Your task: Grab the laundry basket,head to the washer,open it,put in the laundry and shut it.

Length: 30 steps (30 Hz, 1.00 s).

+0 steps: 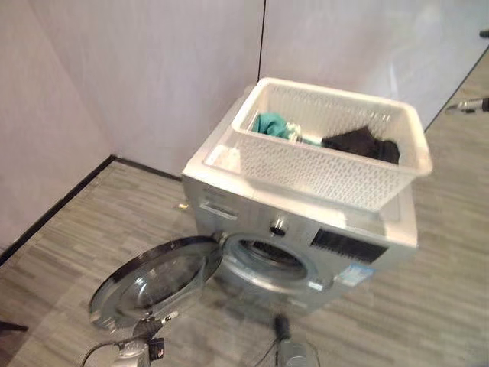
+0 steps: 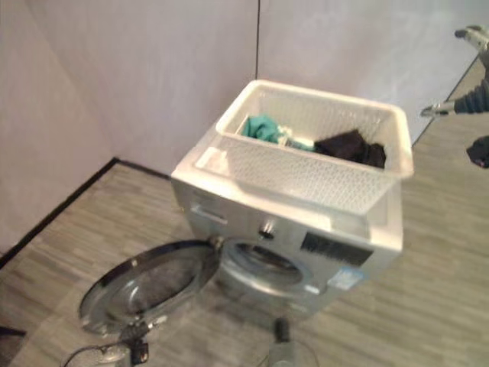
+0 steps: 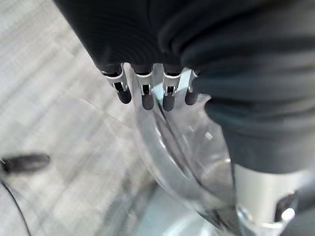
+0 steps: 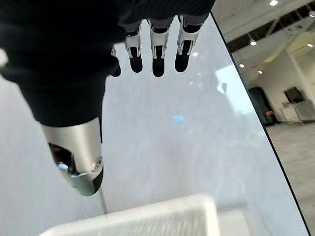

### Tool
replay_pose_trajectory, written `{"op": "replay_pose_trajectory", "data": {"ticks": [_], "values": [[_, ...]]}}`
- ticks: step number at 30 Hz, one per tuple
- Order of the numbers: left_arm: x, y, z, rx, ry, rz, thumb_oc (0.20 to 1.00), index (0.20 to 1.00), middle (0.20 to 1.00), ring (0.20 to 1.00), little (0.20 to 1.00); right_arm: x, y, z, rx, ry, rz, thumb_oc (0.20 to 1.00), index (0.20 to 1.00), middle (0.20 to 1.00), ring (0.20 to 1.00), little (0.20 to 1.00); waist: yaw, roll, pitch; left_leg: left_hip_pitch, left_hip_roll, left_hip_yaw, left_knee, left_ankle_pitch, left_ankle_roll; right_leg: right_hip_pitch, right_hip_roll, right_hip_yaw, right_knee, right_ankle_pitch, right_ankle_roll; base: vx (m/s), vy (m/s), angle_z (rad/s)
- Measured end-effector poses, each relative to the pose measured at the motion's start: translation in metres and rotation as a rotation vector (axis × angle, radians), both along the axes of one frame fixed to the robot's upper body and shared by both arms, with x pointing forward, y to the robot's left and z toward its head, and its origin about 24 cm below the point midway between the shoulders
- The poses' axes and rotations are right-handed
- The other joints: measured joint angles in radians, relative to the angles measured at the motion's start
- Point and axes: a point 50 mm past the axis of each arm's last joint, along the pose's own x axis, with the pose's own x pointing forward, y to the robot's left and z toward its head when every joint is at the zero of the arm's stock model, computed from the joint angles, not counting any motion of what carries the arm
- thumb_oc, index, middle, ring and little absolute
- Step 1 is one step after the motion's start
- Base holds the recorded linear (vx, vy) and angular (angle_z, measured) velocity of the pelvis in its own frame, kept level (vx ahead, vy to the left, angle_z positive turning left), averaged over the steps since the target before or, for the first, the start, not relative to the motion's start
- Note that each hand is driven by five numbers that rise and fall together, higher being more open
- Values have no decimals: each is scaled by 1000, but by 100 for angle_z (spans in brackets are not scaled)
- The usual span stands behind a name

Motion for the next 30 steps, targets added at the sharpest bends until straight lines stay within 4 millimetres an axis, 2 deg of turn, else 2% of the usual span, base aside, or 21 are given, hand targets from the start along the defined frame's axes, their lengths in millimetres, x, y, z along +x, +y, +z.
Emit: {"op": "replay_pose_trajectory", "data": {"ticks": [2, 3, 4, 5, 6, 7, 9, 13, 14, 15, 16, 17, 19, 22, 24, 25, 27, 30], "values": [[6, -2, 3, -8, -27, -2, 1000, 1000, 1000, 1000, 1000, -4, 7, 22, 8, -74, 40, 1000, 1000, 1000, 1000, 1000, 25, -13, -5, -88, 50, -21, 170, 4, 17, 32, 39, -16, -40, 32, -38, 69, -71, -25], [10, -3, 5, -9, -46, -16, 1000, 1000, 1000, 1000, 1000, -5, 11, 26, 9, -86, 59, 1000, 1000, 1000, 1000, 1000, 20, -32, -7, -105, 45, -16, 160, -9, -6, 48, 50, -28, -49, 24, -57, 159, -61, 24], [20, -8, 9, -9, -74, -57, 1000, 1000, 1000, 1000, 1000, -8, 16, 28, -47, -50, 71, 1000, 1000, 1000, 1000, 1000, 5, -56, -3, -122, 30, 19, 73, -27, -32, 83, 56, -50, -72, 5, -83, 227, -58, 57], [24, -11, 11, -16, -95, -75, 1000, 1000, 1000, 1000, 1000, -12, 20, 29, -87, -25, 82, 1000, 1000, 1000, 1000, 1000, -9, -57, -4, -115, 33, 50, -32, -24, -38, 100, 63, -71, -93, 7, -89, 197, 15, 16], [30, -16, 13, -17, -112, -114, 1000, 1000, 1000, 1000, 1000, -6, 29, 28, -90, 4, 138, 1000, 1000, 1000, 1000, 1000, 10, -49, -8, -51, 30, 68, -238, -12, -46, 118, 111, -44, -106, 8, -89, 149, 14, -28], [29, -17, 13, -20, -110, -114, 1000, 1000, 1000, 1000, 1000, -1, 32, 22, -100, 42, 149, 1000, 1000, 1000, 1000, 1000, 16, -49, -7, -21, 26, 67, -289, 4, -53, 135, 129, -43, -109, 8, -90, 111, 20, -50], [31, -20, 13, -22, -110, -139, 1000, 1000, 1000, 1000, 1000, 3, 34, 19, -141, 114, 144, 1000, 1000, 1000, 1000, 1000, 0, -48, -10, 4, 21, 68, -306, 19, -75, 169, 144, -58, -135, 6, -92, 93, 46, -3], [44, -31, 16, -42, -135, -181, 1000, 1000, 1000, 1000, 1000, 5, 44, 35, -163, 192, 187, 1000, 1000, 1000, 1000, 1000, -38, -32, -19, 90, 39, 69, -388, 32, -96, 170, 146, -64, -155, 5, -93, 60, 71, 1], [43, -41, 13, -73, -131, -197, 1000, 1000, 1000, 1000, 1000, 8, 60, 36, -177, 236, 262, 1000, 1000, 1000, 1000, 1000, -56, -6, -34, 145, 41, 72, -440, 44, -90, 165, 147, -57, -162, 7, -96, 76, 108, -1], [37, -50, 8, -102, -121, -189, 1000, 1000, 1000, 1000, 1000, 7, 76, 34, -189, 258, 334, 1000, 1000, 1000, 1000, 1000, -61, 28, -54, 163, 40, 78, -442, 82, -83, 150, 152, -47, -166, 15, -104, 60, 101, -8], [31, -55, 3, -122, -102, -184, 1000, 1000, 1000, 1000, 1000, 6, 85, 30, -187, 282, 395, 1000, 1000, 1000, 1000, 1000, -65, 53, -66, 179, 39, 90, -442, 114, -74, 137, 156, -44, -167, 24, -96, 53, 94, -11], [26, -54, 0, -125, -82, -171, 1000, 1000, 1000, 1000, 1000, 3, 94, 22, -192, 325, 449, 1000, 1000, 1000, 1000, 1000, -65, 52, -66, 177, 28, 102, -442, 99, -82, 133, 146, -40, -167, 34, -82, 24, 83, -6], [22, -50, -1, -122, -77, -149, 1000, 1000, 1000, 1000, 1000, -1, 104, 22, -213, 327, 511, 1000, 1000, 1000, 1000, 1000, -62, 47, -69, 166, 11, 100, -441, 75, -77, 120, 129, -40, -166, 45, -60, 13, 62, 5], [20, -45, 0, -112, -74, -147, 1000, 1000, 1000, 1000, 1000, -1, 104, 22, -201, 343, 531, 1000, 1000, 1000, 1000, 1000, -48, 38, -73, 144, -9, 108, -442, 33, -55, 97, 106, -39, -168, 59, -34, 4, 61, 7], [12, -39, -2, -103, -54, -139, 1000, 1000, 1000, 1000, 1000, -2, 104, 22, -194, 359, 544, 1000, 1000, 1000, 1000, 1000, -33, 22, -78, 137, -37, 121, -443, 33, -30, 82, 79, -29, -159, 68, -20, 2, 68, -9], [9, -37, -4, -101, -45, -131, 1000, 1000, 1000, 1000, 1000, -2, 105, 22, -196, 362, 547, 1000, 1000, 1000, 1000, 1000, -32, 28, -74, 134, -41, 124, -446, 34, -26, 82, 74, -23, -159, 68, -19, -1, 38, -11], [0, -33, -6, -101, -31, -98, 1000, 1000, 1000, 1000, 1000, -3, 102, 19, -207, 395, 539, 1000, 1000, 1000, 1000, 1000, -33, 18, -82, 126, -53, 125, -446, 35, -19, 73, 62, -19, -158, 72, -13, -6, 49, -3], [-2, -32, -6, -102, -32, -93, 1000, 1000, 1000, 1000, 1000, -9, 91, 16, -233, 449, 488, 1000, 1000, 1000, 1000, 1000, -31, 14, -84, 119, -58, 122, -446, 42, -9, 66, 58, -20, -165, 80, -7, -6, 55, 3]]}}
